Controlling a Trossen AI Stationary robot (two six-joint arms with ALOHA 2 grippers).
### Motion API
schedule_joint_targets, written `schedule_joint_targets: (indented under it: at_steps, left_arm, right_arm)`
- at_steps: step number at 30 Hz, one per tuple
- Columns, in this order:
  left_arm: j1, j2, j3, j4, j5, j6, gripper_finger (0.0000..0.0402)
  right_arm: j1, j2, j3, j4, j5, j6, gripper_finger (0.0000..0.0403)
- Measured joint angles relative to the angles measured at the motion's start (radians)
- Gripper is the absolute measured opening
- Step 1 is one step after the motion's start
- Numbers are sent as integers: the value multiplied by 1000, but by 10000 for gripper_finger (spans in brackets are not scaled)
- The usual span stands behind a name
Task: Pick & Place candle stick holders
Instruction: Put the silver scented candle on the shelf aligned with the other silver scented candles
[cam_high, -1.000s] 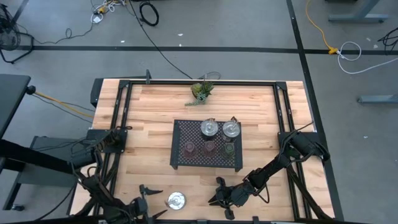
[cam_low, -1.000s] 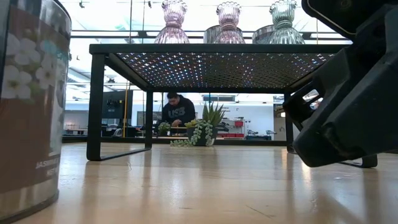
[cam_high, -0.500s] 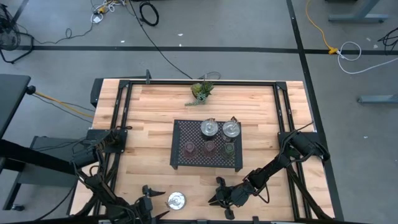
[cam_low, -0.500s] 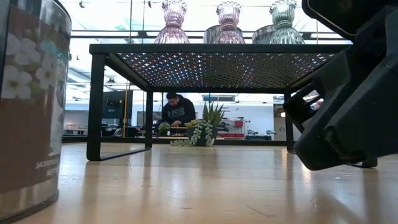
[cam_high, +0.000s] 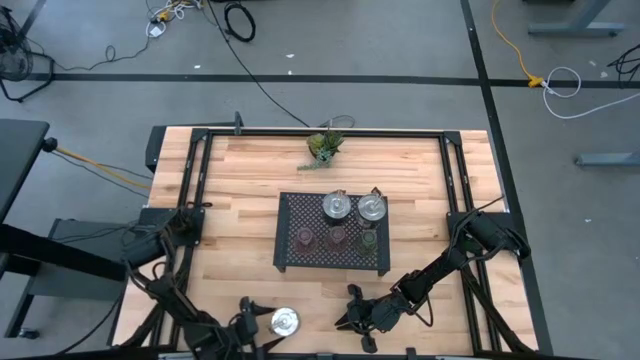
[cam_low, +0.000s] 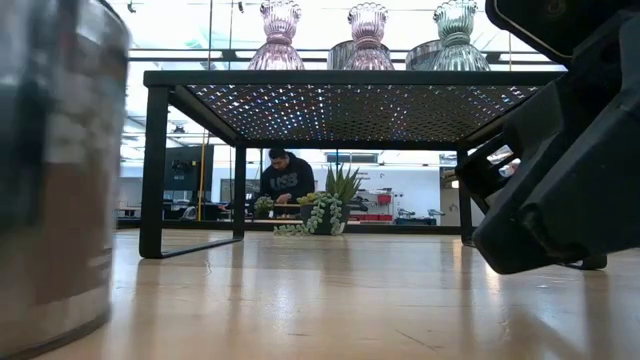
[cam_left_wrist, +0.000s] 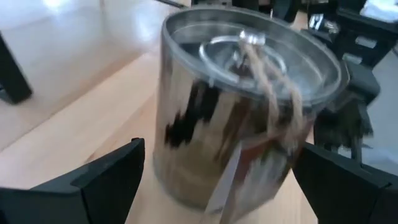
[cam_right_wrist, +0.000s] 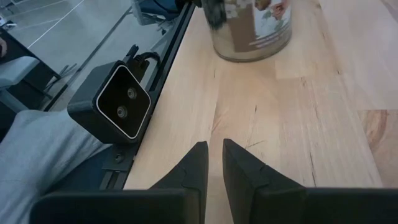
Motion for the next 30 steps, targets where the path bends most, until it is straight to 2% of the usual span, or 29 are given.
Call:
schedule_joint_targets:
  at_steps: [6,14,22,30]
  left_arm:
    - [52,0,0,76,19,41,394]
    - [93,0,0,179,52,210,394]
    - [141,0,0,231,102,228,394]
    - [157,0,0,327,119,482,394]
  right_arm:
    - [0,0,0,0,0,0,47]
    - [0,0,0,0,0,0,47]
    - [0,0,0,0,0,0,47]
    - [-6,0,0,100,43,13,47]
